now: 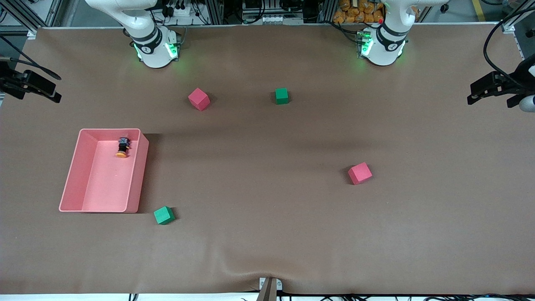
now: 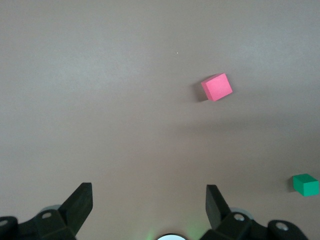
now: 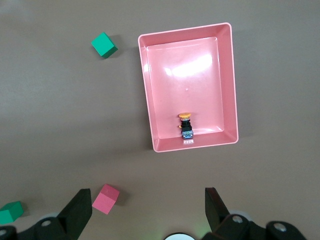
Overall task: Place and upright button with both arms
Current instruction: 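Reach the right gripper into the pink tray toward the yellow button, then lower the right gripper and close it on the yellow button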
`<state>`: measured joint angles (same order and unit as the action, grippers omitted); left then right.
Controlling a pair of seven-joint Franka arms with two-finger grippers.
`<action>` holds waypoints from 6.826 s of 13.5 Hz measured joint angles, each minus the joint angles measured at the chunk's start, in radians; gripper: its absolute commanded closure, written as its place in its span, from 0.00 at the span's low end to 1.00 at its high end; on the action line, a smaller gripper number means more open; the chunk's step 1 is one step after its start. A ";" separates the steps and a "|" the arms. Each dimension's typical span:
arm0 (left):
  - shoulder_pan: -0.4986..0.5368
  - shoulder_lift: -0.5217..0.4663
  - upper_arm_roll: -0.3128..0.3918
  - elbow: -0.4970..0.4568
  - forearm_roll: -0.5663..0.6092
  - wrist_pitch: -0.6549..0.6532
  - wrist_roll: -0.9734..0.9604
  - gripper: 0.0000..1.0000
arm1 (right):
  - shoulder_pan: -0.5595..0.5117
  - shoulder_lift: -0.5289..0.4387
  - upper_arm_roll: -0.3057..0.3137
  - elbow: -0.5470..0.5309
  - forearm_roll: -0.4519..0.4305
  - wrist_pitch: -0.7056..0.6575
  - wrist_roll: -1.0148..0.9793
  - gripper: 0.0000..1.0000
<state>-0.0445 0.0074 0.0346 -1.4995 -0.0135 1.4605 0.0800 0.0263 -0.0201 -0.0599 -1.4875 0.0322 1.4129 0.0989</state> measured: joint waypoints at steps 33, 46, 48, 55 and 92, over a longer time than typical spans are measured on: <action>0.004 -0.013 -0.006 0.005 -0.036 -0.094 -0.029 0.00 | -0.088 0.291 -0.015 -0.547 -0.011 0.916 -0.305 0.00; 0.002 0.010 -0.011 0.005 -0.036 -0.076 -0.029 0.00 | -0.166 0.384 -0.015 -0.790 -0.010 1.274 -0.381 0.00; 0.003 0.010 -0.011 0.005 -0.036 -0.067 -0.029 0.00 | -0.166 0.363 -0.015 -0.790 -0.010 1.217 -0.381 0.00; 0.002 0.012 -0.011 0.005 -0.036 -0.055 -0.029 0.00 | -0.166 0.286 -0.016 -0.803 -0.009 1.013 -0.378 0.00; -0.009 0.025 -0.016 -0.001 -0.036 -0.039 -0.029 0.00 | -0.141 0.407 -0.012 -0.795 -0.083 1.145 -0.372 0.00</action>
<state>-0.0532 0.0329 0.0186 -1.5006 -0.0497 1.4212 0.0506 -0.1148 0.3873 -0.0717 -2.2826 -0.0511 2.5584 -0.2734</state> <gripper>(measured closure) 0.000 0.000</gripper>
